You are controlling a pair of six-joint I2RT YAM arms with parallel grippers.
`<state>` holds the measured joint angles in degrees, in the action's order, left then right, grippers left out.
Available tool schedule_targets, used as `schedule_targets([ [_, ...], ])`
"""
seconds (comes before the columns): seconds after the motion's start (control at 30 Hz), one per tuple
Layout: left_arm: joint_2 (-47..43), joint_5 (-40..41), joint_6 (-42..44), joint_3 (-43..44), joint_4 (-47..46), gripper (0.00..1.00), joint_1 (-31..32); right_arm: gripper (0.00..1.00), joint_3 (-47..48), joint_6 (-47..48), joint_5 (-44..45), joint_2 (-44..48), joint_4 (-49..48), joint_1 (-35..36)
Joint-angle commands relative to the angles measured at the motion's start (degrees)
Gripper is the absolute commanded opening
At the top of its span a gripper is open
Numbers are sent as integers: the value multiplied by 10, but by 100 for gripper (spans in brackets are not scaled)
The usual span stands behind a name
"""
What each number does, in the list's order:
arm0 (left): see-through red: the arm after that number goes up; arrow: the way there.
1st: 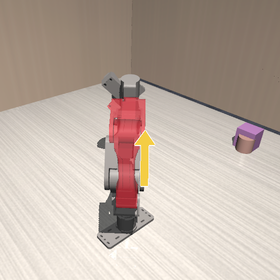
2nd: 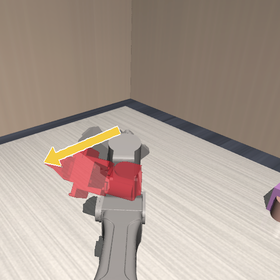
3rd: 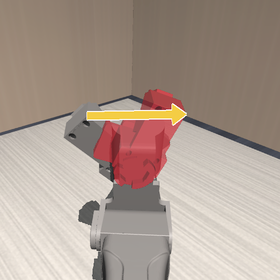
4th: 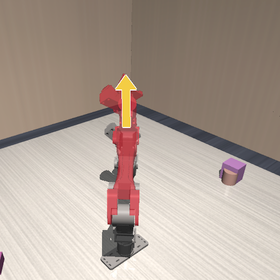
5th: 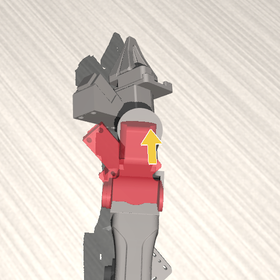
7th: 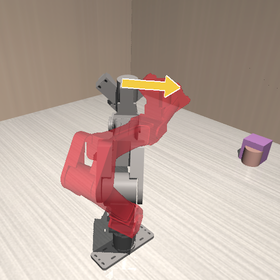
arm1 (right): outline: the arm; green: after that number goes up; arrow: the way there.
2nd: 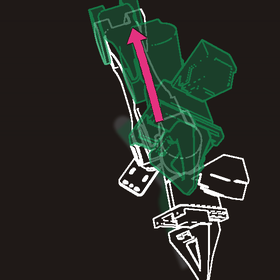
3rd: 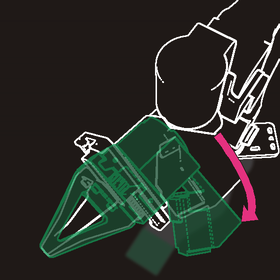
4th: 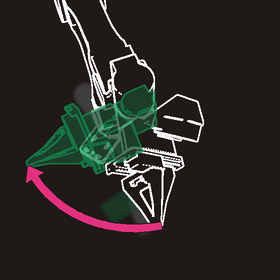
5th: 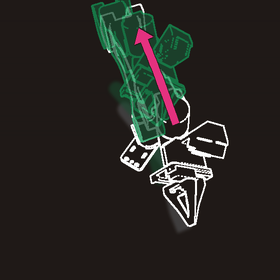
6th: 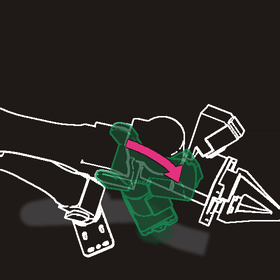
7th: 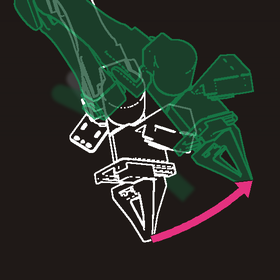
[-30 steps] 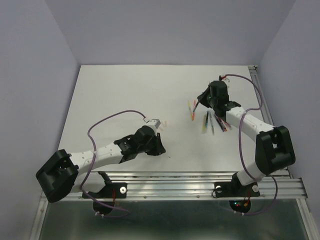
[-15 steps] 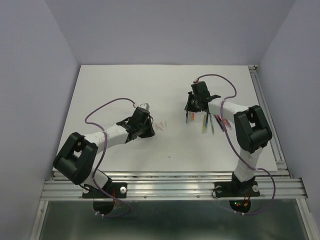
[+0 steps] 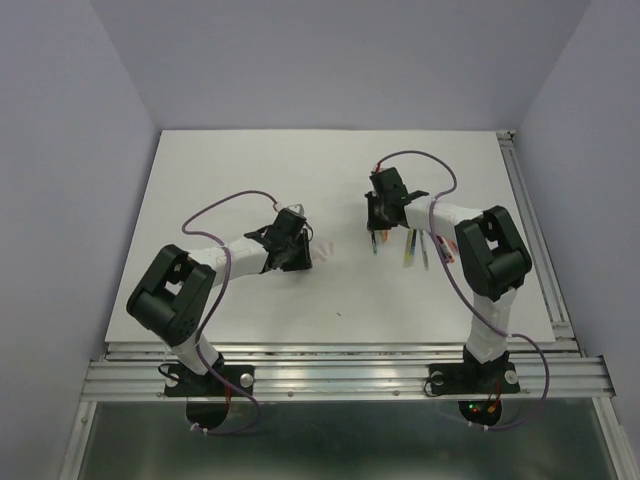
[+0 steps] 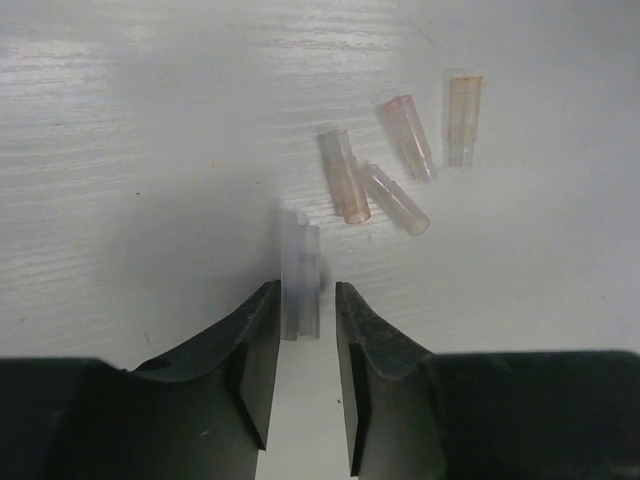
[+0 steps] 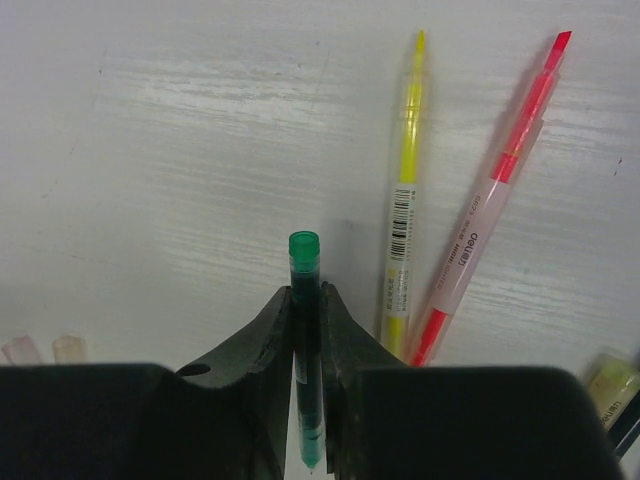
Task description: Open the pen caps
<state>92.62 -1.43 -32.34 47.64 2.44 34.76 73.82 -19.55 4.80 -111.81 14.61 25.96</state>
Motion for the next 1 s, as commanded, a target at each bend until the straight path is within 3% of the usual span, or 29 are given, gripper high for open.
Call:
schedule_targets([
  [0.0,-9,2,10,17,6,43,-2,22,29,13,20,3,5,6],
  [0.13,-12,-6,10,14,7,47,-2,28,26,6,23,20,10,7],
  [0.37,-38,-18,11,8,0,65,-1,41,3,-11,29,96,22,6],
  [0.43,-53,-25,13,4,-4,70,-1,48,-13,-29,39,119,25,7],
  [0.5,-74,-40,16,0,-14,83,-1,54,-26,-48,49,152,31,7],
  [0.53,-83,-44,16,-4,-15,87,-1,63,-36,-55,52,162,33,7],
  [0.63,-117,-53,19,-16,-22,99,-1,76,-77,-77,57,197,52,7],
  [0.77,-158,-53,20,-32,-40,99,-1,85,-107,-103,70,227,62,7],
  [0.97,-198,-39,20,-48,-42,99,-2,86,-123,-126,110,216,79,6],
])
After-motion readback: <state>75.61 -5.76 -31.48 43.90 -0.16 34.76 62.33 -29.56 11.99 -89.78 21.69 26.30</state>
